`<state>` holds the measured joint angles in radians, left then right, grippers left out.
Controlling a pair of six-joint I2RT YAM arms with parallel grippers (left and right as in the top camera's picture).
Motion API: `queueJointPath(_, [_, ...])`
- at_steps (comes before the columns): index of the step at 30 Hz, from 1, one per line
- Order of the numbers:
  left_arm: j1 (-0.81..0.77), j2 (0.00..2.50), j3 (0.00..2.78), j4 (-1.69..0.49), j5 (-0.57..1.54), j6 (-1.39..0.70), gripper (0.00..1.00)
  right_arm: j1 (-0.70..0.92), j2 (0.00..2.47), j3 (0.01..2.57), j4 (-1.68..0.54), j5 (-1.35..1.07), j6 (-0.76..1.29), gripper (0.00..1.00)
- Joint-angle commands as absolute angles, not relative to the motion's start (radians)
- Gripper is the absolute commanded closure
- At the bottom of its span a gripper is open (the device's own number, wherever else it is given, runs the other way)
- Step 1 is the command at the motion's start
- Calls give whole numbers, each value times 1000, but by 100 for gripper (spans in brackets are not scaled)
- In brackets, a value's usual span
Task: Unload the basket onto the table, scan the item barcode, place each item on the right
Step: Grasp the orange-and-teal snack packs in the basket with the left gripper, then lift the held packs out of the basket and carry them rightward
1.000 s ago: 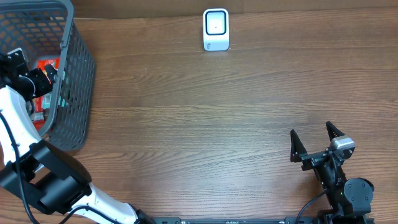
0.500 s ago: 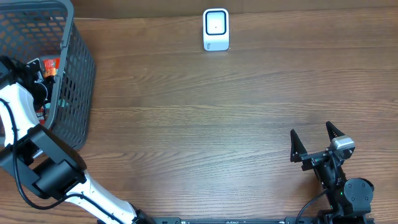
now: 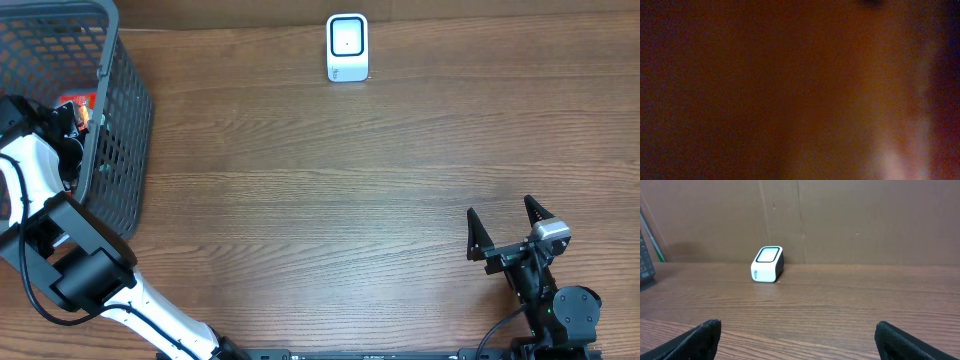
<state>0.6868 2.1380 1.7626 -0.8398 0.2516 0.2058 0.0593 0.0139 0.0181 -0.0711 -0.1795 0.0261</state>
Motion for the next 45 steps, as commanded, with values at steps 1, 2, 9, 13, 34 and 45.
queueJointPath(1, [680,2152,1781,-840,263,214,38,55,3,8,-66,-181,22,0])
queueJointPath(2, [680,2152,1781,-840,263,214,39,55,3,8,-66,-181,22,0])
queueJointPath(9, [680,2127,1781,-840,262,213,51,55,3,8,-66,-181,22,0])
queueJointPath(13, [680,2068,1782,-838,258,213,53,55,3,8,-66,-181,21,0])
queueJointPath(34, [679,1642,1781,-773,257,23,64,55,3,8,-66,-181,22,0])
queueJointPath(45, [529,1346,1782,-829,216,-27,63,55,3,8,-66,-181,21,0])
